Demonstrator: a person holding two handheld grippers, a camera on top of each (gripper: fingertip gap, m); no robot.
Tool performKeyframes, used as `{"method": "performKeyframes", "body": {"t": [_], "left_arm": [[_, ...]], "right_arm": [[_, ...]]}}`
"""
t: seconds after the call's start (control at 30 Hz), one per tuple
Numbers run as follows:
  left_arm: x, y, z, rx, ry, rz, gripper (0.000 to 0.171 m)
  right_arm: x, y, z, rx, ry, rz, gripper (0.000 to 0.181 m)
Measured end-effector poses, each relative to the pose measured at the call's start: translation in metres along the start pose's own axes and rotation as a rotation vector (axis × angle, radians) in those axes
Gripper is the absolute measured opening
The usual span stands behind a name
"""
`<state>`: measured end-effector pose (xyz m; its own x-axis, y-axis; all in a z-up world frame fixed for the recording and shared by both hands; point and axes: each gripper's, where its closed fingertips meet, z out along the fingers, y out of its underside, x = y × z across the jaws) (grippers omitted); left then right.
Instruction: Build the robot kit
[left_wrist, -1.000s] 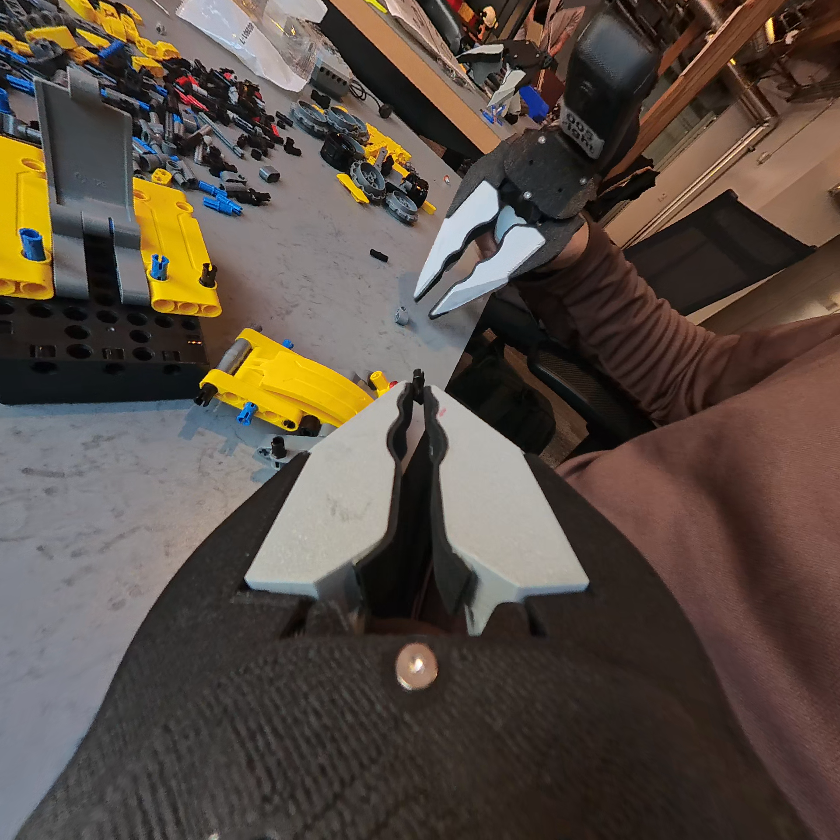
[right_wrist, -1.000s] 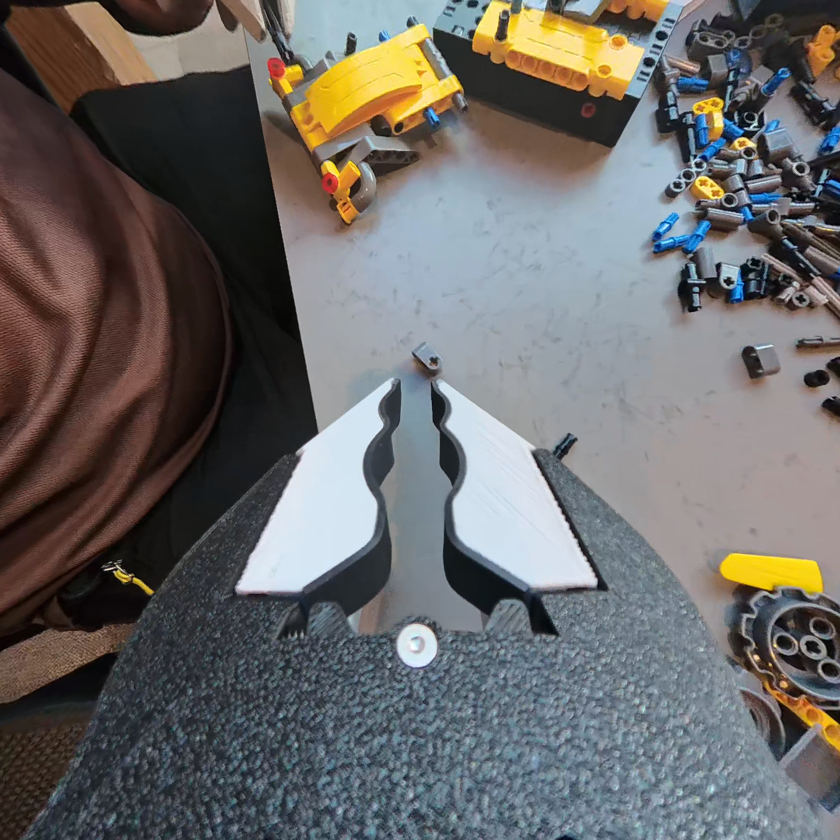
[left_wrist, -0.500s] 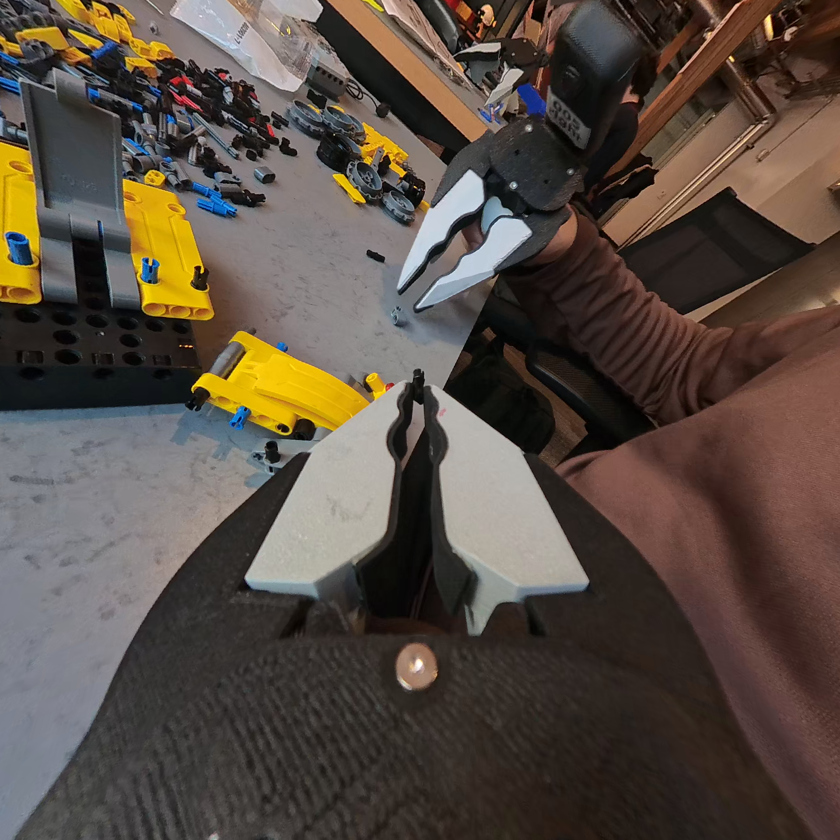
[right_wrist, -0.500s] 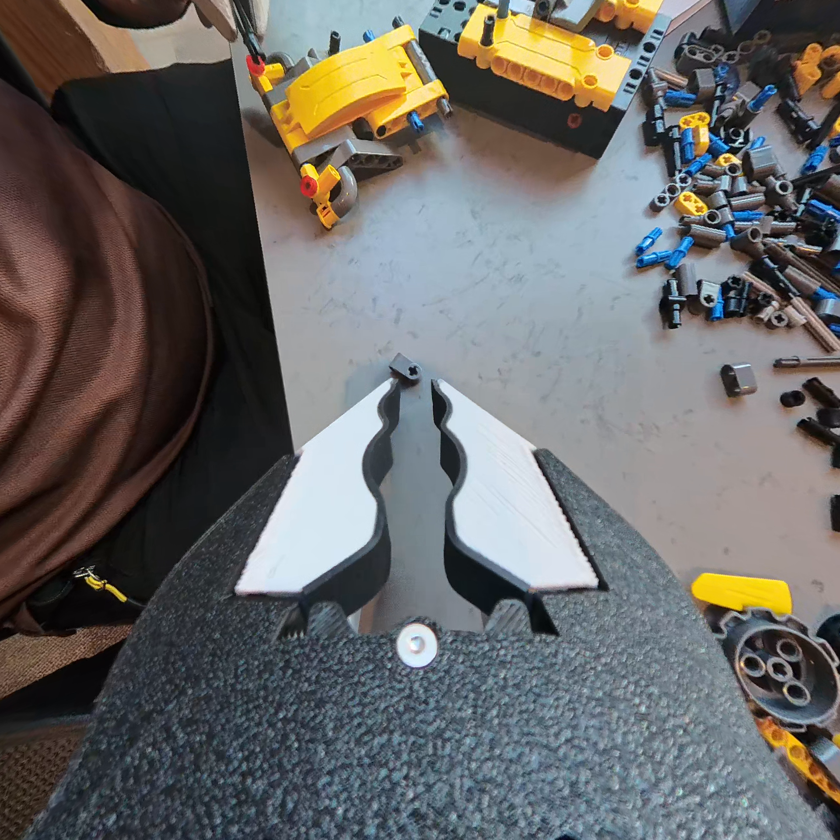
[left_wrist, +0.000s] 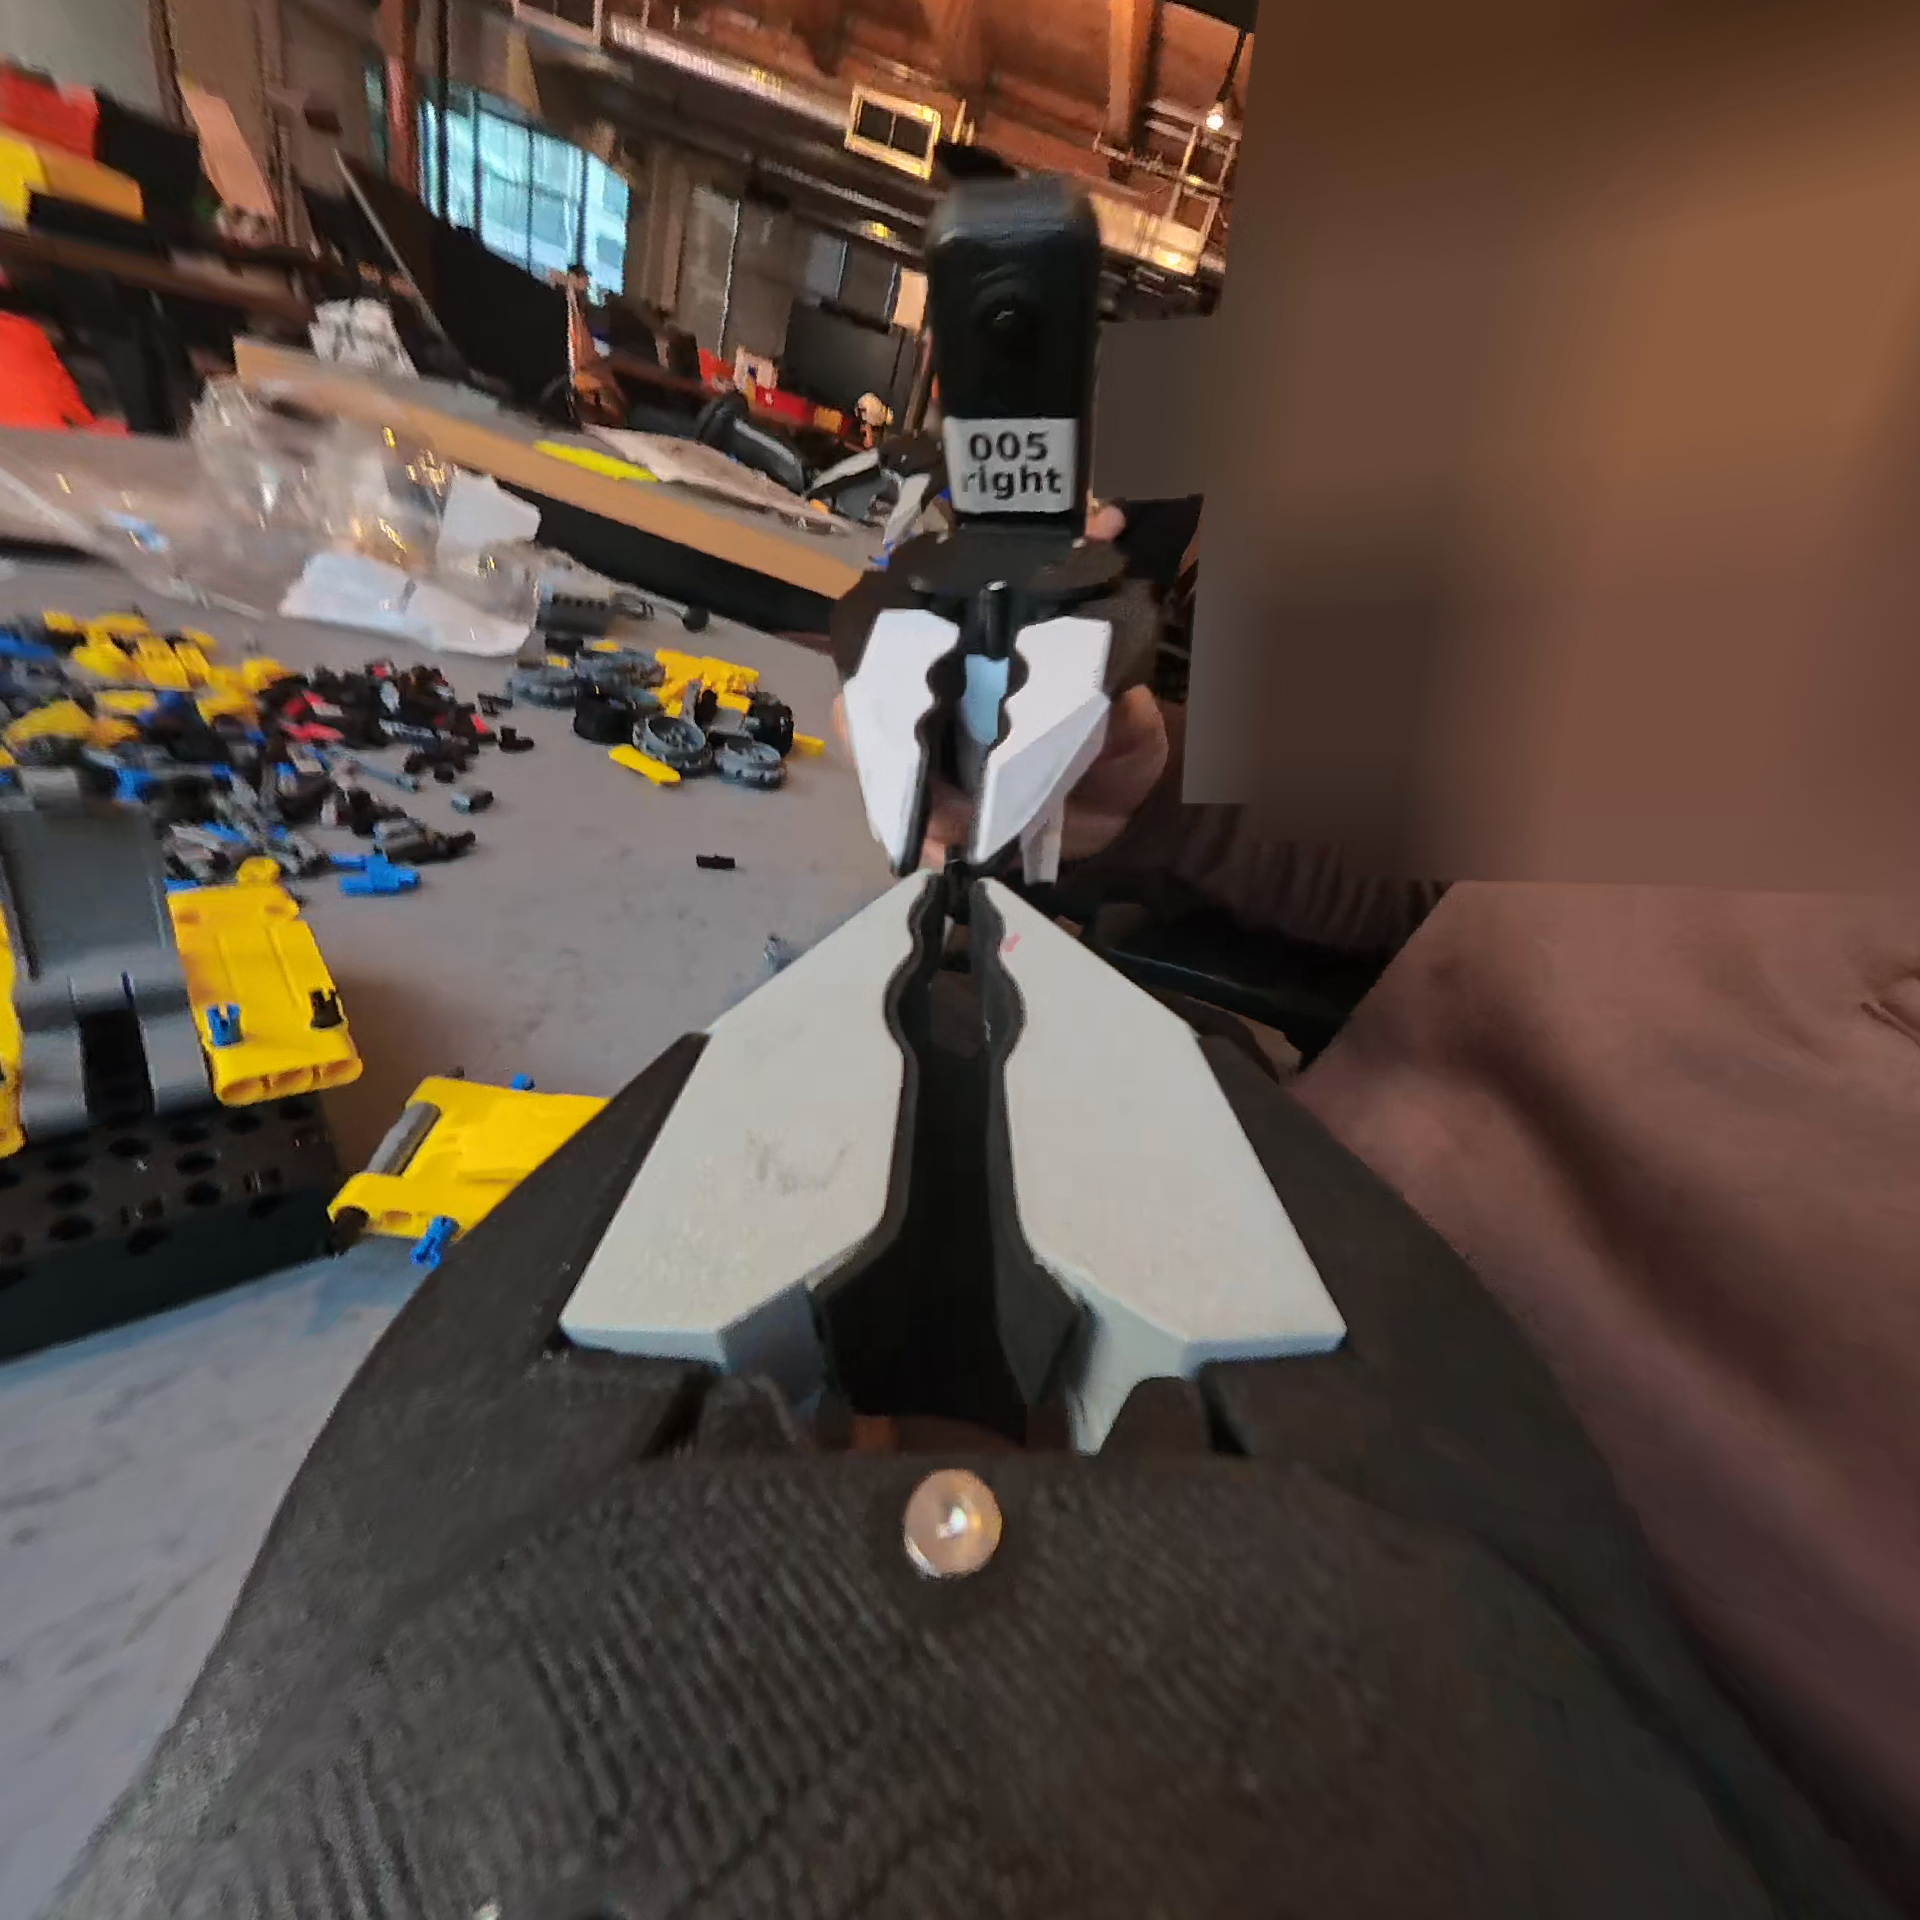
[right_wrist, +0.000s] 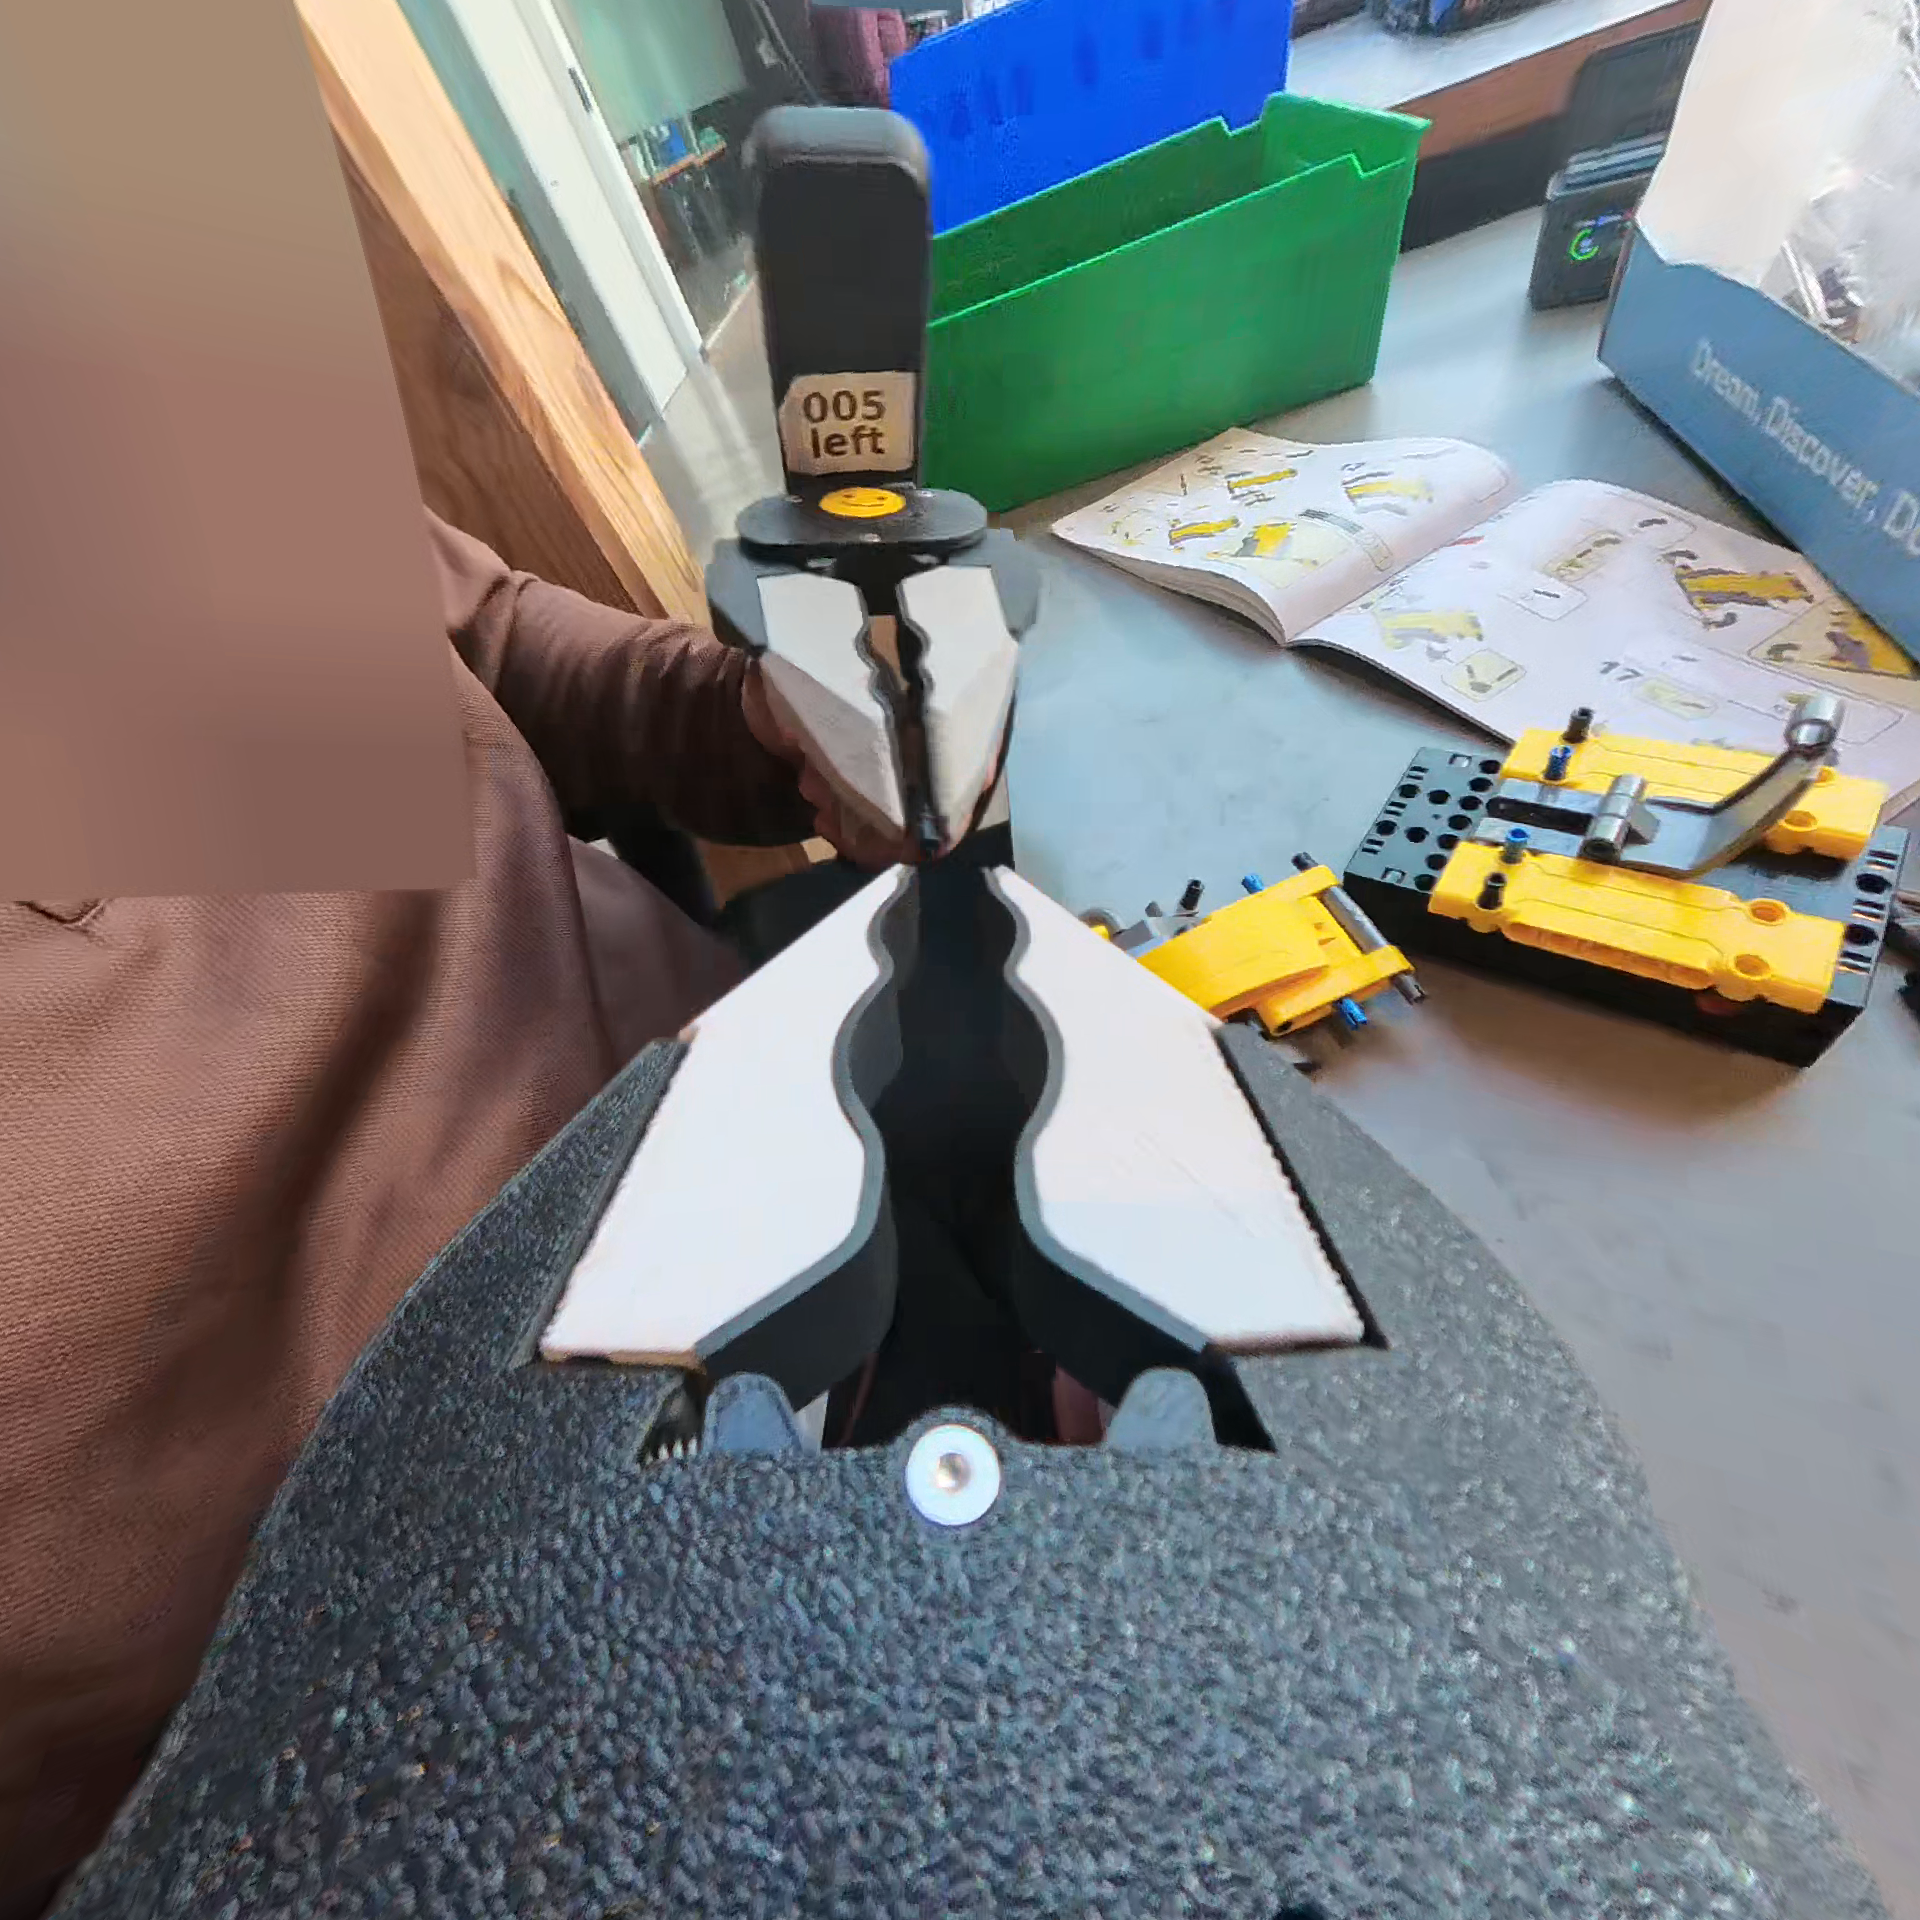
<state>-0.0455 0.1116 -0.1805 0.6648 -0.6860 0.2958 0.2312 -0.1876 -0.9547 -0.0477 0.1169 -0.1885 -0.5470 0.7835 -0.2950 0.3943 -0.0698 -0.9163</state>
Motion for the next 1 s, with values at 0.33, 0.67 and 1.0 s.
{"method": "performKeyframes", "body": {"t": [0.33, 0.67, 1.0], "left_arm": [[0.008, -0.003, 0.0, 0.029, -0.11, 0.393, 0.001], [-0.007, 0.009, 0.003, -0.038, -0.192, 0.389, 0.003], [-0.013, 0.011, 0.004, -0.083, -0.192, 0.28, 0.02]], "right_arm": [[-0.015, -0.01, 0.006, 0.087, -0.157, 0.198, 0.002], [-0.001, 0.0, 0.005, 0.04, -0.038, 0.153, 0.002], [0.012, 0.005, -0.026, 0.031, 0.093, 0.099, 0.001]]}}
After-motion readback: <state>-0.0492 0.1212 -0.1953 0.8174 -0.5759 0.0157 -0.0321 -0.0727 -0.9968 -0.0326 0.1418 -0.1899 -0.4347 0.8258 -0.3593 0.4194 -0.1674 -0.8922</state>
